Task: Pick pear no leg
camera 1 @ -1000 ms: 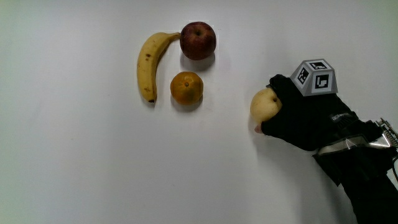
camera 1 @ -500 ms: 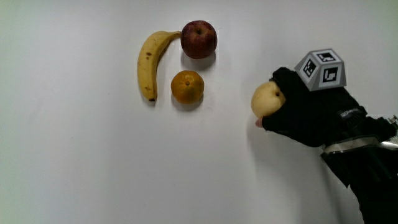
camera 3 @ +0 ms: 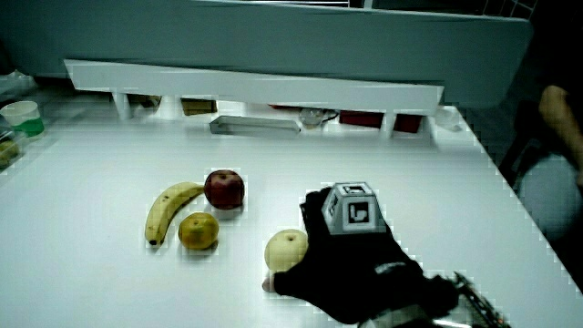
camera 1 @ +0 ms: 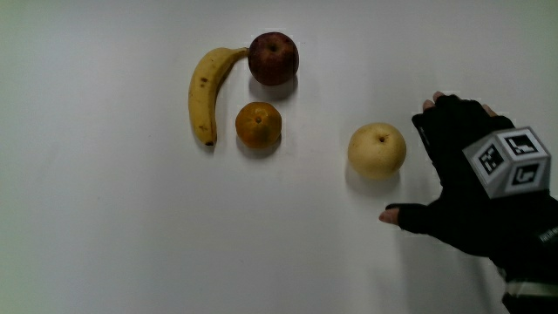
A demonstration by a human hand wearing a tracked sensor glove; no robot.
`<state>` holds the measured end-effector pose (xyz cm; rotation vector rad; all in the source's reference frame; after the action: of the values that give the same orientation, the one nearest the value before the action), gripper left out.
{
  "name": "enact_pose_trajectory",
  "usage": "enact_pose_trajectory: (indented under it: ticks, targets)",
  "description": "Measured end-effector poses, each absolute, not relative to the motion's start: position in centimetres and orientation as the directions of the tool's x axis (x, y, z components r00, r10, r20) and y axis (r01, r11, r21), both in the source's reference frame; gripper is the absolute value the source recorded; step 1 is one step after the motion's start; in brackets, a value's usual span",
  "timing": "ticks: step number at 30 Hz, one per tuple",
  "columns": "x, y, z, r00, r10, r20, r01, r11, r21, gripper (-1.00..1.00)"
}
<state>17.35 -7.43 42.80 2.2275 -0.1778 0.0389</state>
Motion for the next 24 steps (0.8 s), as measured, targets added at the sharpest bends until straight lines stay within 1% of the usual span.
enact_pose_trajectory:
  ticks: [4, 9, 15, 18, 21, 22, 23, 24]
  targets:
    - [17.3, -7.3, 42.5, 0.988, -0.128, 0.09, -0.153, -0.651, 0.743, 0.74]
    - [17.1, -7.4, 42.0, 0.985, -0.153, 0.078, -0.16, -0.655, 0.738, 1.0]
    - [17.1, -8.1, 39.5, 0.982, -0.162, 0.102, -0.187, -0.697, 0.692, 1.0]
    - [17.2, -8.9, 38.2, 0.983, -0.162, 0.085, -0.178, -0.741, 0.648, 1.0]
    - [17.3, -9.7, 37.7, 0.985, -0.136, 0.104, -0.171, -0.748, 0.641, 1.0]
    - [17.2, -10.0, 37.6, 0.983, -0.132, 0.129, -0.184, -0.739, 0.648, 1.0]
    - [17.3, -10.4, 37.9, 0.988, -0.103, 0.113, -0.152, -0.747, 0.647, 1.0]
    - [16.8, -10.5, 37.4, 0.982, -0.121, 0.145, -0.187, -0.733, 0.655, 1.0]
